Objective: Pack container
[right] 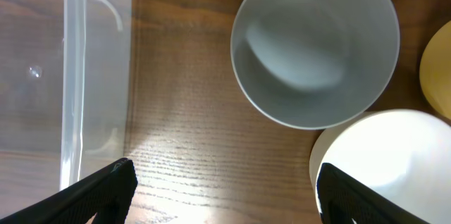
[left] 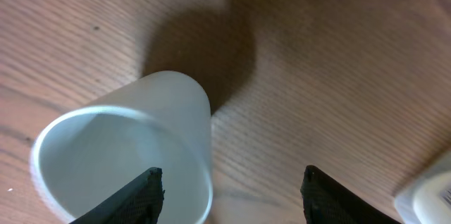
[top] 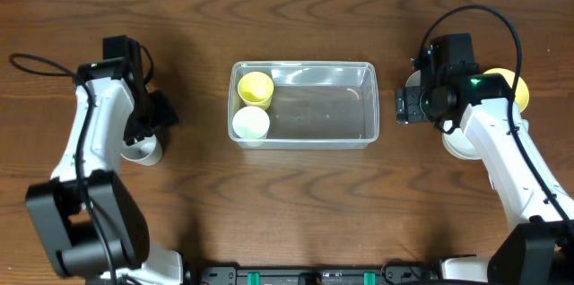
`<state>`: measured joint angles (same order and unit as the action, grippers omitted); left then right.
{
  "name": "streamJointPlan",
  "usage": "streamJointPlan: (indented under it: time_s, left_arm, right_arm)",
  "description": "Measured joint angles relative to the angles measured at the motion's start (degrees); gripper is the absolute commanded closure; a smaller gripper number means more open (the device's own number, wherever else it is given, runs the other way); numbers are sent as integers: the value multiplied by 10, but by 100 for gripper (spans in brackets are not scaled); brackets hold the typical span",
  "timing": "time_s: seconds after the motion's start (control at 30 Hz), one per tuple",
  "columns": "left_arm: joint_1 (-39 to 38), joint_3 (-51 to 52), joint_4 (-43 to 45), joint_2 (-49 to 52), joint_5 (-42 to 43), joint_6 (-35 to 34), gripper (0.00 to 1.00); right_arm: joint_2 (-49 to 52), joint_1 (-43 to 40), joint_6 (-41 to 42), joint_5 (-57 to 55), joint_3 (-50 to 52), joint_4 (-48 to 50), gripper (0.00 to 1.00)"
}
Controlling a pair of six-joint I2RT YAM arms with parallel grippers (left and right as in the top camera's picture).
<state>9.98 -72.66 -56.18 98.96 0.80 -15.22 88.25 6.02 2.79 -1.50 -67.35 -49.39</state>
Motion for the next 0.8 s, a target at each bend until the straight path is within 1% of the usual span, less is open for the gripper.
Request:
streamJointPlan:
  time_s: [0.1, 0.17, 0.27, 0.3, 0.37, 0.4, 0.47, 0.57, 0.6, 0.8]
  left_arm:
    - [0, 0, 6, 26, 2, 0, 38]
    - [0, 0, 7, 35, 2, -2, 47]
    - [0, 0, 7, 38, 3, -5, 65]
    - [0, 0, 8, 38, 3, -6, 69]
    - [0, 0, 7, 38, 3, -2, 72]
    - [0, 0, 7, 38, 3, -2, 76]
    - [0, 0, 7, 38, 3, -4, 80]
    - [0, 0, 7, 38, 3, -3, 81]
    - [0, 0, 7, 38, 3, -4, 85]
    - [0, 0, 7, 38, 3, -4, 91]
  right_arm:
    - [0, 0, 0, 0, 0, -4, 16]
    - [0, 0, 0, 0, 0, -5, 16]
    - [0, 0, 0, 0, 0, -5, 16]
    - [0, 0, 0, 0, 0, -5, 16]
    - [0, 0, 0, 0, 0, -5, 16]
    - [0, 0, 0, 0, 0, -5, 16]
    - [0, 0, 0, 0, 0, -5, 17]
    - [0, 0, 0, 0, 0, -5, 16]
    - [0, 0, 0, 0, 0, -5, 17]
    - [0, 0, 0, 0, 0, -5, 17]
